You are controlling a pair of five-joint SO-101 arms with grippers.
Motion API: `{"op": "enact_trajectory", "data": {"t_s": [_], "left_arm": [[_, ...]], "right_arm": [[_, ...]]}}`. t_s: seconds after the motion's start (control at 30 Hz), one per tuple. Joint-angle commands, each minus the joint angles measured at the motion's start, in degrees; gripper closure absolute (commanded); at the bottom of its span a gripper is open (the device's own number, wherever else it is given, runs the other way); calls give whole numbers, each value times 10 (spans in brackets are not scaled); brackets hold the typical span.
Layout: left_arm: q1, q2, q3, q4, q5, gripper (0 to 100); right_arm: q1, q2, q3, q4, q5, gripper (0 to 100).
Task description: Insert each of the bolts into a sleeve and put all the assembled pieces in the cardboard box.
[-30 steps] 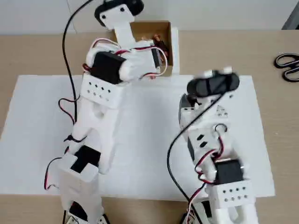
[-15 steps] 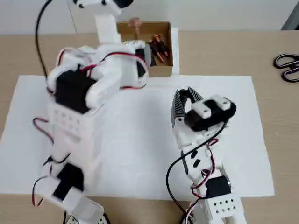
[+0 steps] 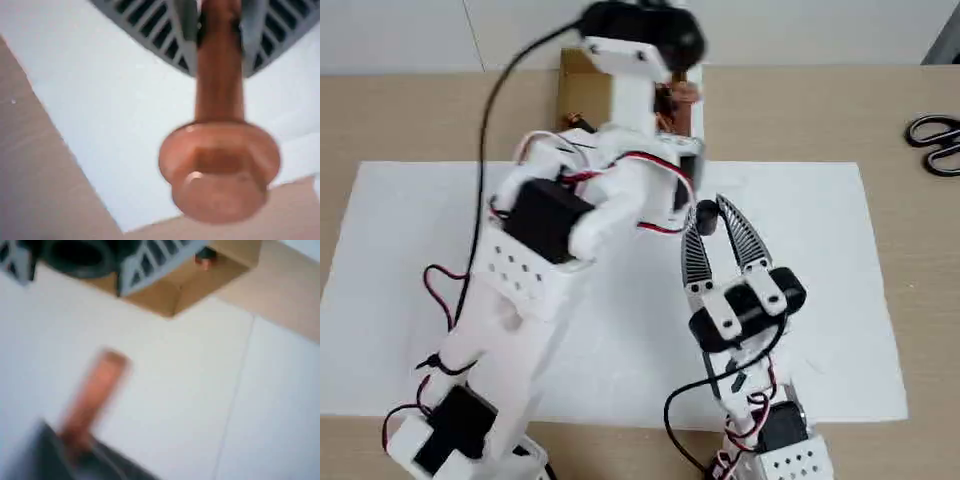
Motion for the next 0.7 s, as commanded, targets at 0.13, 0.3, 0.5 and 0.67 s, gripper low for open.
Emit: {"op": "enact_trajectory", "data": {"t_s": [0.13, 0.3, 0.5, 0.67], "left_arm": [[4, -52, 15, -82, 11, 994], [4, -134, 56, -91, 12, 994], [8, -275, 229, -139, -17, 994], [11, -382, 463, -411, -76, 994]], "right_arm": [[-4, -19, 2, 27, 2, 996], [-3, -19, 2, 71, 1, 996], [-3, -19, 2, 73, 0, 996], [-3, -20, 2, 72, 0, 996]]}}
